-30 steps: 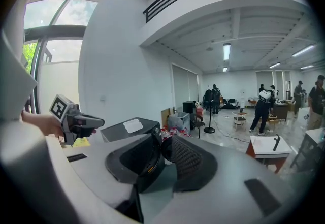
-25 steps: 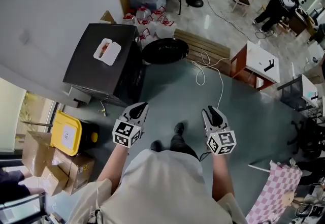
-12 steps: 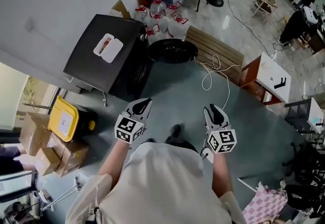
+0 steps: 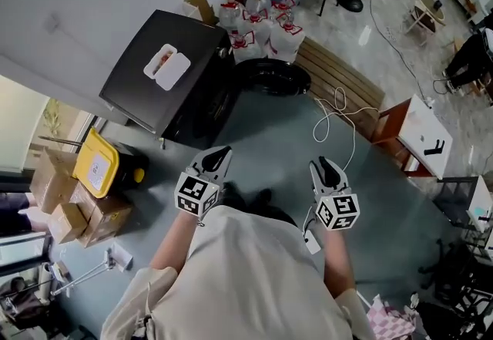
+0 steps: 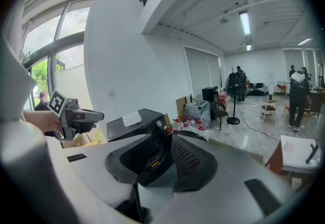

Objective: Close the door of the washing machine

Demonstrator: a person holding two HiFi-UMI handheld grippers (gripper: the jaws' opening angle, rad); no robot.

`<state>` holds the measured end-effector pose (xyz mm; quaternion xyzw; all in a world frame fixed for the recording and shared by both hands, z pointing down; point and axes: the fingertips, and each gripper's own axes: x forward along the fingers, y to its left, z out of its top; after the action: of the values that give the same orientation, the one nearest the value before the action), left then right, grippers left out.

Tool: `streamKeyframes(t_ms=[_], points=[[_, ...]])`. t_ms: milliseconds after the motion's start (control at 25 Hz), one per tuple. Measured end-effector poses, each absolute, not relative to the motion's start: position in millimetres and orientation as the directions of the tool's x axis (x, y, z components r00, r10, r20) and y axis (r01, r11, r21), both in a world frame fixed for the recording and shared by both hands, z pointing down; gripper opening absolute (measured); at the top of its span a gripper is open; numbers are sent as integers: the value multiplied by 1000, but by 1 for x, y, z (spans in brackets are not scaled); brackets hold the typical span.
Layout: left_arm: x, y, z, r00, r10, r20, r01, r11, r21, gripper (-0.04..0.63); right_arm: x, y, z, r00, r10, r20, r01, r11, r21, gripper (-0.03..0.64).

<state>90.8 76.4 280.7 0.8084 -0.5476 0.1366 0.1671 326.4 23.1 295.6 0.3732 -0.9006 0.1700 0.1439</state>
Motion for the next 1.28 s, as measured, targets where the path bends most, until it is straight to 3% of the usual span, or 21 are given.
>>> streamKeyframes(t_ms=[320,1280], points=[[60,32,298,349,-835,424,-936,-336,109,9,295,-14,321,-680,-596,427,-716,665,-211,140],[-43,-130,404,511,-699,501,-849,-501,168,9,188,-150,403,-546,-621,562,-813,554,-179,140]])
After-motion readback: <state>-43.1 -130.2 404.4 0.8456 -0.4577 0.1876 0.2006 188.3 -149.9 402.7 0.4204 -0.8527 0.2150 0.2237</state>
